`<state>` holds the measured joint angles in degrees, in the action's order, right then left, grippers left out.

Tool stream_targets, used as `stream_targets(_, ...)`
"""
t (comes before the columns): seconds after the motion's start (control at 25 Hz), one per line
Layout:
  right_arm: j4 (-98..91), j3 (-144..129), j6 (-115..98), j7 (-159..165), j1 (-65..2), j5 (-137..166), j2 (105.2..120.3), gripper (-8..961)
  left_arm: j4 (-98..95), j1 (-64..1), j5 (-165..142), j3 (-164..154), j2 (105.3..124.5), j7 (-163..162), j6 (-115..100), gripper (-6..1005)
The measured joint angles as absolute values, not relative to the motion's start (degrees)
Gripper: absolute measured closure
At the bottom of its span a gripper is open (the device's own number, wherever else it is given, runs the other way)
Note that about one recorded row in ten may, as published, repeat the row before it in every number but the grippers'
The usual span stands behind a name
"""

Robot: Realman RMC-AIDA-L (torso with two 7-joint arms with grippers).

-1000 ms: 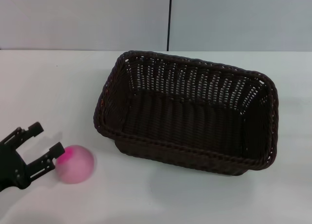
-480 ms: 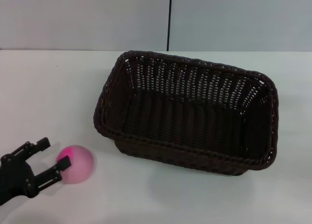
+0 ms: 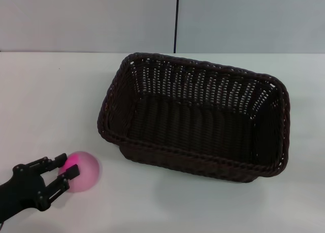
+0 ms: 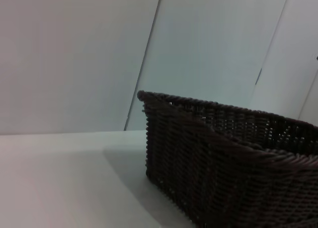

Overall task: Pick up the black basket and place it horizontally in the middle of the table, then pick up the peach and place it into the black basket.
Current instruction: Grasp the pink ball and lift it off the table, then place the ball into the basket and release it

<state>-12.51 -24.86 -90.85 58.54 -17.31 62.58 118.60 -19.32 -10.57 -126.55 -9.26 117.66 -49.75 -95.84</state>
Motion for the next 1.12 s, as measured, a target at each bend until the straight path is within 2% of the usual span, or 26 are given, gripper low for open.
stream_targets(0.04,-12.5,-25.1,-90.8,58.5,-17.3,62.6,118.63,327,-19.3,-10.9,-126.7,-9.6,117.71,-49.8,-95.1,353)
stream_targets(0.4,-11.9,-26.1,-89.9,58.2,-17.3,62.6,118.75,328,-18.5,-12.4,-126.3,-9.5,117.95,-51.9,-93.1,830)
stream_targets(0.52,-11.5,-26.1,-89.9,57.7,-17.2,62.6,118.75,328,-18.5,-12.6,-126.1,-9.2,117.94,-52.3,-94.4,888)
stream_targets(0.84,-11.1,-26.1,-89.1,57.6,-16.9,62.6,118.73,327,-18.4,-13.2,-124.3,0.5,117.28,-54.7,-104.0,919)
stream_targets(1.12,-11.1,-25.7,-89.1,57.6,-16.6,62.6,118.73,327,-13.9,-14.6,-117.6,8.6,117.78,-57.9,-105.6,948)
